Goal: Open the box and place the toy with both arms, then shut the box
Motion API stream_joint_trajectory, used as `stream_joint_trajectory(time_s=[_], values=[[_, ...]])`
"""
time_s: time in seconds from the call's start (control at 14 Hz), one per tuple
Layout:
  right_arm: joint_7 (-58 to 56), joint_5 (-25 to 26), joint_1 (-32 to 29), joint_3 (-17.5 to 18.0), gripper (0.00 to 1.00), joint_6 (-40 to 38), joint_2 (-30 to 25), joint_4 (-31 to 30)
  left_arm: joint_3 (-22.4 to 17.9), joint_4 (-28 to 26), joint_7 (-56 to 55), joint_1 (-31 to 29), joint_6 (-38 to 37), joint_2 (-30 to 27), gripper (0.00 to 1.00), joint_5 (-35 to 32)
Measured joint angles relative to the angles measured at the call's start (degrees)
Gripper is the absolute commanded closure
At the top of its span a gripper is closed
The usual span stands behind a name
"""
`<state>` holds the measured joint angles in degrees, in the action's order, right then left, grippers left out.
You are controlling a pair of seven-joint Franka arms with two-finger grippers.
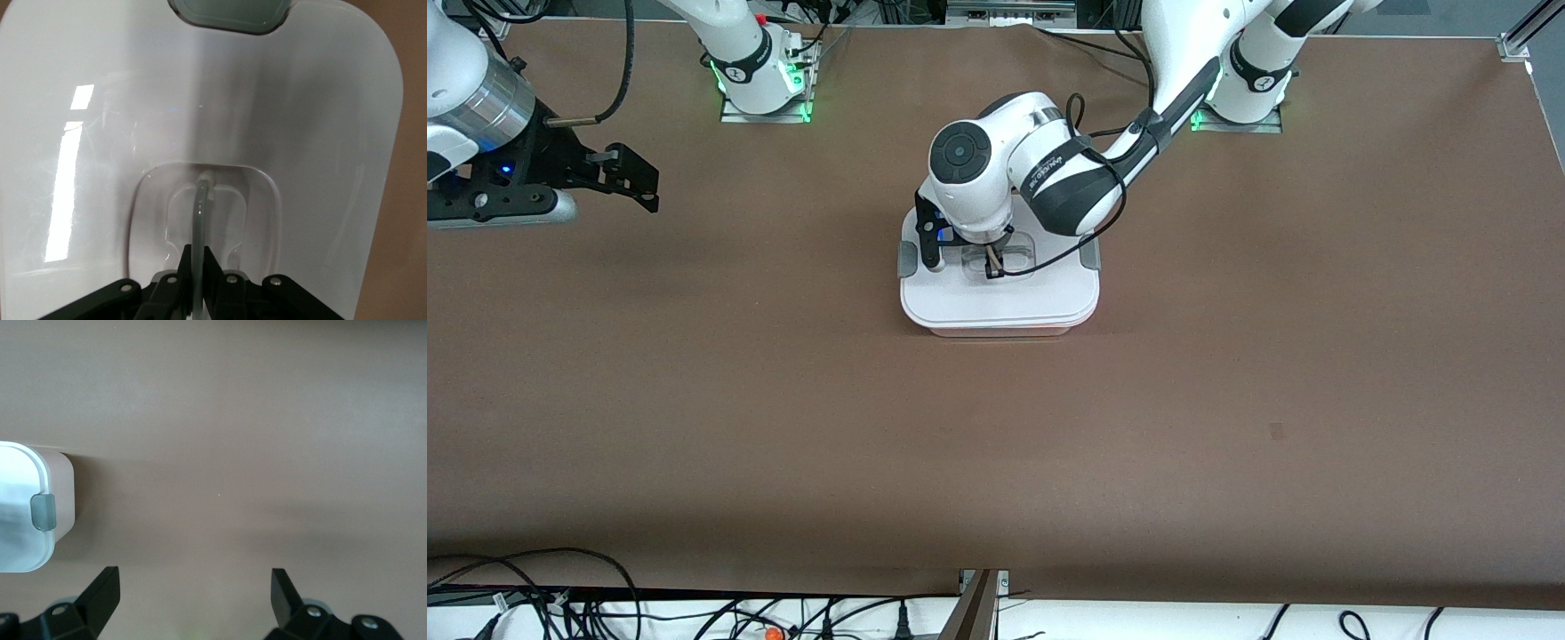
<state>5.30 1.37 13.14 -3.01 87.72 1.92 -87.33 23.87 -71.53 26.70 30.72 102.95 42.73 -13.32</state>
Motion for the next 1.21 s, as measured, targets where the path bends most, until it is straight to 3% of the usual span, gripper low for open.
stream_joint_trajectory(time_s=[0.43, 0.5, 0.57, 0.93, 1.21], values=[[0.0, 0.0, 0.0, 0.0, 0.0, 0.0, 0.0, 0.0, 0.01, -0.18, 0.01, -0.17, 0.41, 0.05, 0.96, 0.0], [0.0, 0.0, 0.0, 0.0, 0.0, 0.0, 0.0, 0.0, 0.01, -0.19, 0.01, -0.17, 0.41, 0.05, 0.79, 0.0], [0.0, 0.0, 0.0, 0.0, 0.0, 0.0, 0.0, 0.0, 0.01, -0.19, 0.01, -0.17, 0.41, 0.05, 0.01, 0.0], [0.0, 0.0, 0.0, 0.0, 0.0, 0.0, 0.0, 0.0, -0.08, -0.11, -0.36, -0.51, -1.0, -0.39, 0.0, -0.01], [0.0, 0.0, 0.0, 0.0, 0.0, 0.0, 0.02, 0.0, -0.08, 1.08, -1.4, -1.95, -9.39, -6.25, 0.0, -0.03]])
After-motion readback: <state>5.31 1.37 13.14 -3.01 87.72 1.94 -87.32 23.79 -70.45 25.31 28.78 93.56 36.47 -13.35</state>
